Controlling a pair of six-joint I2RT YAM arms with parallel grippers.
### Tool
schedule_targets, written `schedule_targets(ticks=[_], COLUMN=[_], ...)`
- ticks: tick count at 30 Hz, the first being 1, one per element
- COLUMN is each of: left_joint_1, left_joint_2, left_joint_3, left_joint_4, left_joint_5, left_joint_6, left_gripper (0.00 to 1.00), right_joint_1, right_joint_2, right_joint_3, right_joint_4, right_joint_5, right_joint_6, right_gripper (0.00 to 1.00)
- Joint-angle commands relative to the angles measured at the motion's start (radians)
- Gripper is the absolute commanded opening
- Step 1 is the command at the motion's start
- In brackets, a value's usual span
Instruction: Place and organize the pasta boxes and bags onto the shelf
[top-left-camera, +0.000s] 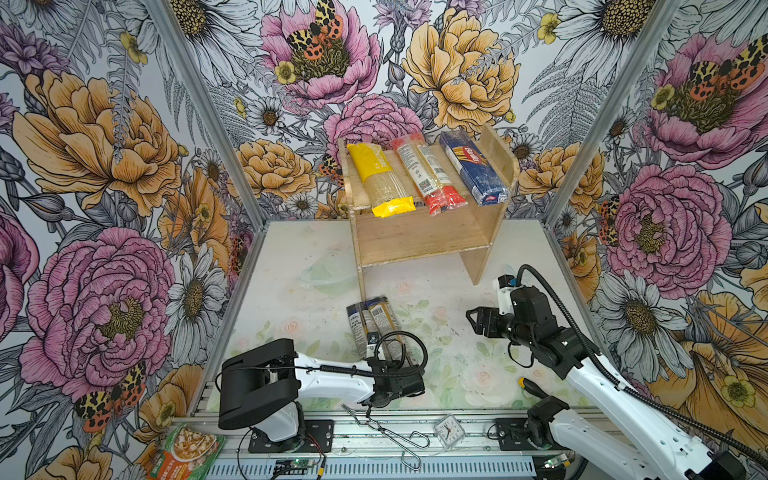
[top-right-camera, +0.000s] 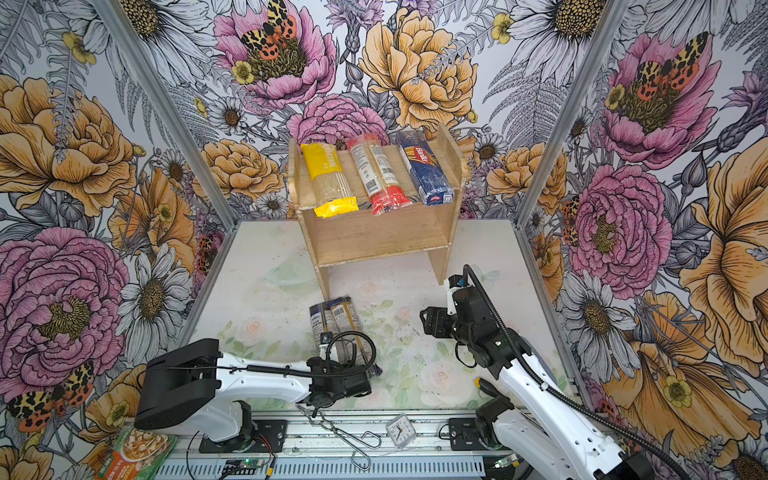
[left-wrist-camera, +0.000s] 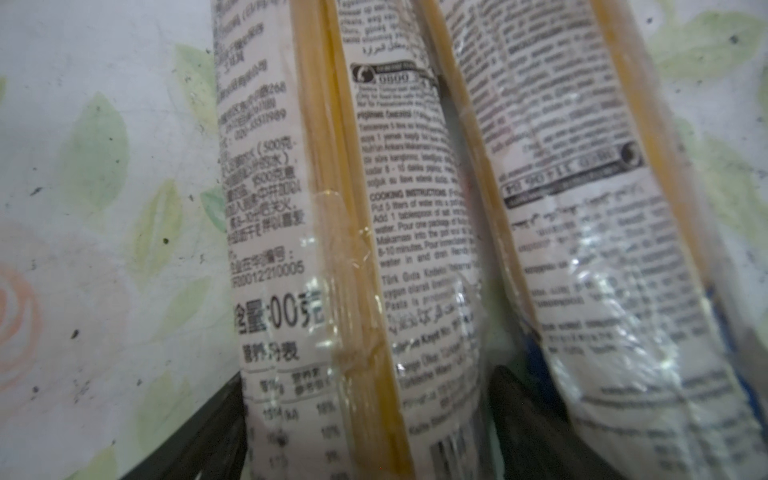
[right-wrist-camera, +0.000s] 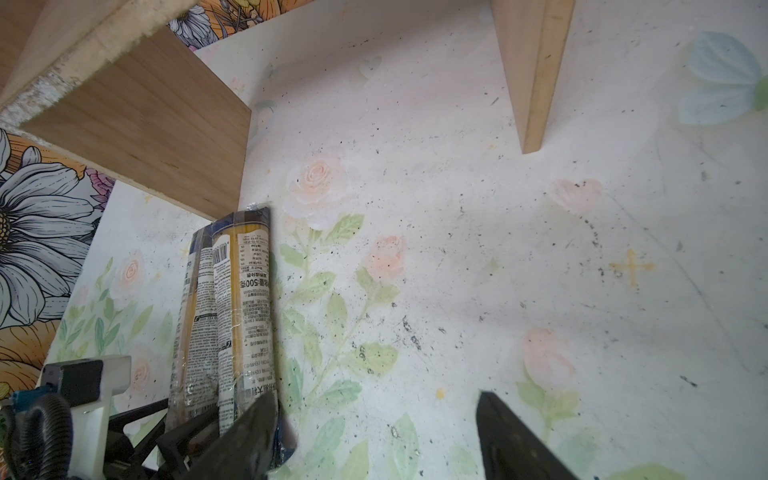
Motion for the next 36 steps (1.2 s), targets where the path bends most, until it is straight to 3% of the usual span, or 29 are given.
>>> schedule_targets(ticks=[1,9,16,19,23,31,36], left_joint_1=[-0.006,-0.003,-0.001,-0.004,-0.005,-0.003,-0.003], left_joint_2=[-0.009,-0.063,-0.009,-0.015,-0.023,0.004,0.008], left_joint_3=[-0.074,-0.097,-0.079,-0.076,-0.069,-0.059,-0.058], left_joint_4=[-0.018,-0.018,-0.02,-0.02,-0.019,-0.017,-0.02], left_joint_5=[0.168,0.122,0.144,0.134,0.12,0.13,0.132], left_joint_6=[-0.032,-0.071,-0.063,-0.057,-0.05,-0.046,-0.04], left_gripper=[0.91,0.95,0.75,0.87,0.89,0.68,0.61], right_joint_1=[0.005,0.007,0.007,0.007,0.007,0.008,0.008], right_joint_2=[-0.007,-0.003,-0.009,-0.003,0.004,0.01,0.019], right_joint_3=[-0.005,-0.003,-0.002,-0.002,-0.002,0.009,0.017], right_joint_4=[0.022,0.024,0.024,0.024,0.024,0.025,0.025], right_joint_5=[-0.001,-0.005,-0.005,-0.007,-0.008,-0.011,-0.016], right_joint_6=[0.007,0.016,0.017,0.019,0.021,0.019,0.019], right_gripper=[0.77,0.77,0.77,0.77,0.77,0.77,0.77])
